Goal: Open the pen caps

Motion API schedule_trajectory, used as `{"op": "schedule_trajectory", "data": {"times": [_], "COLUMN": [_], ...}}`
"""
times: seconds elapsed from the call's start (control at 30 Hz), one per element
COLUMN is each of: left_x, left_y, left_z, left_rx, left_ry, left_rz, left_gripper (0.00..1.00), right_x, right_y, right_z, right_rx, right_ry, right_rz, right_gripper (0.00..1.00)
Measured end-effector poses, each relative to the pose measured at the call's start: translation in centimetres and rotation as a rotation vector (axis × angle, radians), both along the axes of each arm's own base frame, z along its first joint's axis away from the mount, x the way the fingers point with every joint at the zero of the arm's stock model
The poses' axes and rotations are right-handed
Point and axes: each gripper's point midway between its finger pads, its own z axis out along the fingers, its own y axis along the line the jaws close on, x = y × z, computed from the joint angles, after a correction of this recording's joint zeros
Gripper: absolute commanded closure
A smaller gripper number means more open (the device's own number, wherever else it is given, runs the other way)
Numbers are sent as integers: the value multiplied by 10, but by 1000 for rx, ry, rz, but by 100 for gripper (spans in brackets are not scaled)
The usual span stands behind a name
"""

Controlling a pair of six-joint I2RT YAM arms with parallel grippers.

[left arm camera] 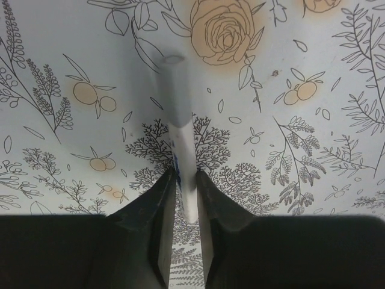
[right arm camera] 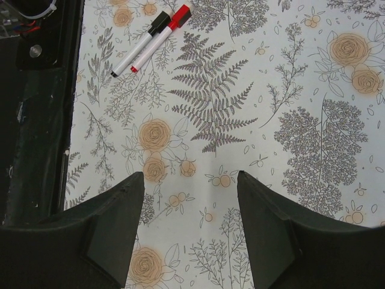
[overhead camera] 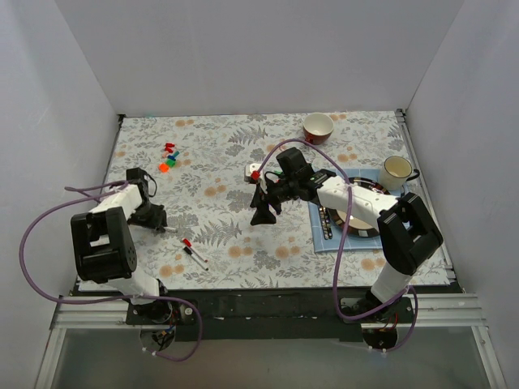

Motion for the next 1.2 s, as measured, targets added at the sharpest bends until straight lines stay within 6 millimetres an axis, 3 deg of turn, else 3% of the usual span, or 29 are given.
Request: {"op": "schedule_trajectory", "data": {"times": [0.33,0.47,0.6,0.7,0.77,0.9,0.97,1.07,1.2], "left_x": [3,20,46,61,63,51,38,26,23], "left_y": [-5,-19,-38,-60,-88,-154,-177,-199,-213], "left_z": [2,10,35,53,67,84,89,98,115], "left_rx": [-25,-89,-134,-168,-213,-343,-390,-436,-454], "left_ry": [-20,-143,-320,-453,-560,-783,-861,-975,-1104], "left_rz": [-26,-89,-187,-281,-378,-607,-692,-789,-850], "left_gripper": [100,100,100,100,100,100,100,100,100], "right_x": [-2,-3,-7,-10,-12,-16,-16,-11,-4], "right_y": [0,1,1,2,4,9,8,3,0], "right_z": [6,7,9,11,14,19,17,10,6], "right_rx": [14,19,29,40,52,100,114,124,135], "right_ry": [-5,1,18,39,57,141,198,295,380], "right_rz": [8,13,25,34,38,31,11,-47,-114], "right_gripper": [29,29,24,18,17,2,2,2,2]}}
